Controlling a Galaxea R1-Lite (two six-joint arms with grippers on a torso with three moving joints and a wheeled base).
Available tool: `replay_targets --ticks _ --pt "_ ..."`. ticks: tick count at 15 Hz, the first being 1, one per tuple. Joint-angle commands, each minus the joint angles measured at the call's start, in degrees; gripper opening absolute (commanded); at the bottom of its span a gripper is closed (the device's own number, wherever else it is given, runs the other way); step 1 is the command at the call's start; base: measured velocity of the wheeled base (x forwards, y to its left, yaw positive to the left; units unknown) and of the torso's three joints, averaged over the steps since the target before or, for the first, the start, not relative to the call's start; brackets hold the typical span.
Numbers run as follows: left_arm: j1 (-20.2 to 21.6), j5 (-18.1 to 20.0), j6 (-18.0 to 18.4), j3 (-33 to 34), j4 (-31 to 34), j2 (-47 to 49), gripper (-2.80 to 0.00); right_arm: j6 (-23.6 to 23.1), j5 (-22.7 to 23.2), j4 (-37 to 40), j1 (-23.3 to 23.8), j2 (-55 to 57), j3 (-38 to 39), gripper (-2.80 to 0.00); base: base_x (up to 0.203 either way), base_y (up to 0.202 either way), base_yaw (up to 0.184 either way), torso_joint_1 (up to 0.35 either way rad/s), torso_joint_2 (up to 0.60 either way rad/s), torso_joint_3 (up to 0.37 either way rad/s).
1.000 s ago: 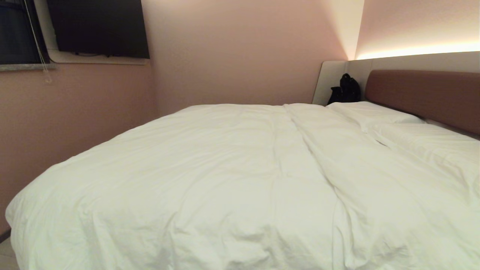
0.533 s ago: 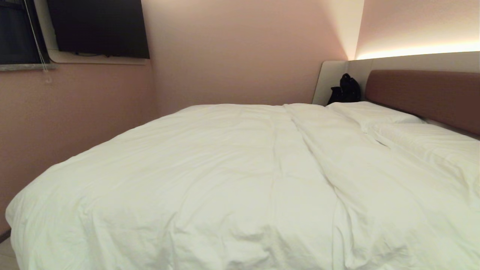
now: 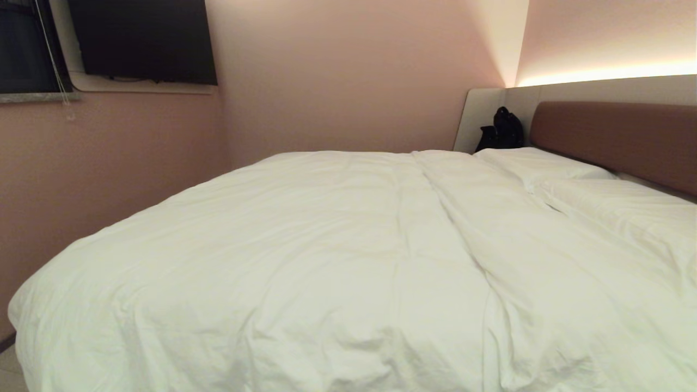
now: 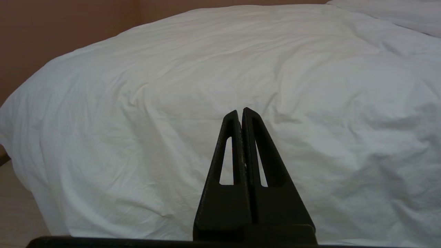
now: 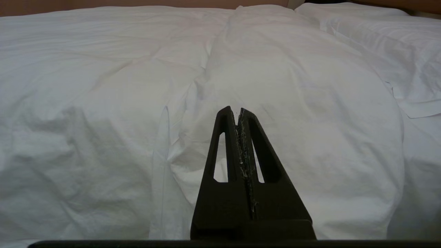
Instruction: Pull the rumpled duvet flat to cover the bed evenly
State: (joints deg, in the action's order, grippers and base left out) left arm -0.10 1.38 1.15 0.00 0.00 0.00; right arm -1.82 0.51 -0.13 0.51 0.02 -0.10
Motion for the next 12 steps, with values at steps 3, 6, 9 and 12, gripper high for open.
replay_targets --ticks 3,6,9,12 --pt "0.01 -0.06 0.17 0.0 -0.09 0.0 -2.8 -0.03 0.02 -0.04 0.02 -0.02 0.01 -2.8 0.0 0.0 0.0 0.0 0.0 0.0" --pt "0.01 -0.06 0.08 0.0 -0.09 0.0 -2.8 -0.03 0.02 0.05 0.02 -0.02 -0.08 -2.8 0.0 0.0 0.0 0.0 0.0 0.0" --pt "0.01 -0.06 0.08 0.0 -0.09 0.0 -2.8 -0.03 0.02 -0.04 0.02 -0.02 0.01 -2.8 0.0 0.0 0.0 0.0 0.0 0.0" --pt "0.01 -0.06 0.52 0.0 0.09 0.0 -2.8 -0.03 0.02 -0.04 0.01 -0.02 0.0 -2.8 0.0 0.0 0.0 0.0 0.0 0.0"
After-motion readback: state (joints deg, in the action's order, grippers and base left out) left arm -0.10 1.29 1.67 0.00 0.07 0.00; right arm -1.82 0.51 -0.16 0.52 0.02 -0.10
